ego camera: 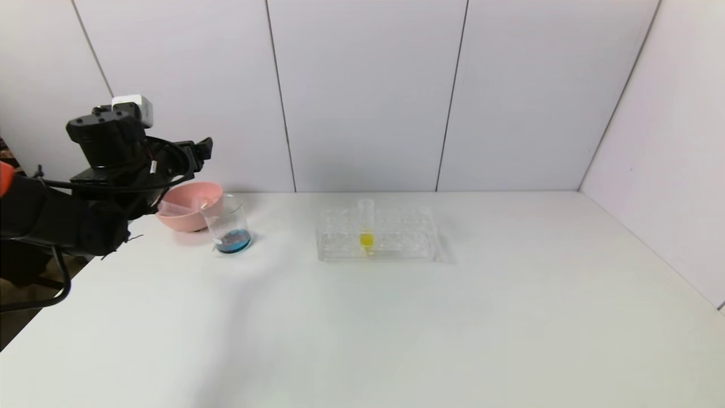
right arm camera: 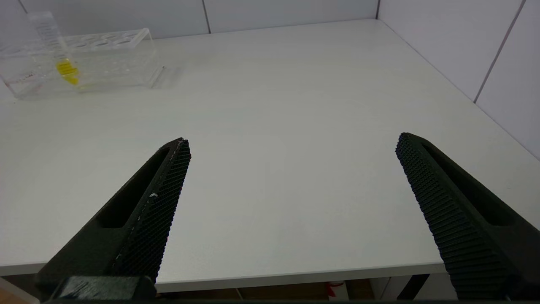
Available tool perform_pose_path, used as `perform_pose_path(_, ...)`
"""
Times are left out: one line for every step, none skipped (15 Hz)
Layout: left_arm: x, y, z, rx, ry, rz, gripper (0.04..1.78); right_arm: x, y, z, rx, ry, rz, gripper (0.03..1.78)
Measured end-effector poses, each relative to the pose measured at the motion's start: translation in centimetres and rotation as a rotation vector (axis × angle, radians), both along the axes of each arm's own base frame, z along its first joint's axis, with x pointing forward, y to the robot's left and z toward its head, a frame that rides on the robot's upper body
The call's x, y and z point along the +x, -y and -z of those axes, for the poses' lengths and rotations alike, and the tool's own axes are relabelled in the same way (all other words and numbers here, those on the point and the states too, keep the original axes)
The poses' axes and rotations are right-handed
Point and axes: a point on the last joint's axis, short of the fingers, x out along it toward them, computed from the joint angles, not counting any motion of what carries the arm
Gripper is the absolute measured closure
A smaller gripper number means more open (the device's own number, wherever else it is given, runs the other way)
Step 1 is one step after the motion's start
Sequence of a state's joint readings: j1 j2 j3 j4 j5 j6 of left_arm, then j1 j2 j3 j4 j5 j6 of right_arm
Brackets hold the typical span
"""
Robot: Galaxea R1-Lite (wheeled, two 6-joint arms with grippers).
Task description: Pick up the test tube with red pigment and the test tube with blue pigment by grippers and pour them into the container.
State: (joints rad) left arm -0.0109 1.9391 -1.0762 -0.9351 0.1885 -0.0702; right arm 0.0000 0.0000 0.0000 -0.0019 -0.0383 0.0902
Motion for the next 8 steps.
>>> perform_pose_path(-1.7, 0.4, -1.3, 0.006, -0.009, 0.049, 0.06, 0.0, 0.0, 0.0, 0.000, 0.000, 0.000, 0.04)
perform_pose_path(-3.6, 0.7, -2.4, 0.012, -0.016, 0.097, 0.06, 0.0, 0.0, 0.0, 0.000, 0.000, 0.000, 0.04)
perform_pose_path(-5.6, 0.9, -3.4, 0.019, -0.017, 0.140, 0.06, 0.0, 0.0, 0.0, 0.000, 0.000, 0.000, 0.04)
perform_pose_path(-7.9, 1.0, -4.3, 0.024, -0.015, 0.177, 0.06, 0.0, 0.0, 0.0, 0.000, 0.000, 0.000, 0.04)
perform_pose_path(-10.1, 1.0, -5.1, 0.029, -0.008, 0.204, 0.06, 0.0, 0.0, 0.0, 0.000, 0.000, 0.000, 0.04)
perform_pose_path(-12.3, 1.0, -5.9, 0.033, 0.003, 0.225, 0.06, 0.0, 0.0, 0.0, 0.000, 0.000, 0.000, 0.04)
perform_pose_path(-14.8, 1.0, -6.7, 0.042, 0.017, 0.248, 0.06, 0.0, 0.0, 0.0, 0.000, 0.000, 0.000, 0.04)
perform_pose_path(-17.2, 1.0, -7.3, 0.055, 0.032, 0.268, 0.06, 0.0, 0.0, 0.0, 0.000, 0.000, 0.000, 0.04)
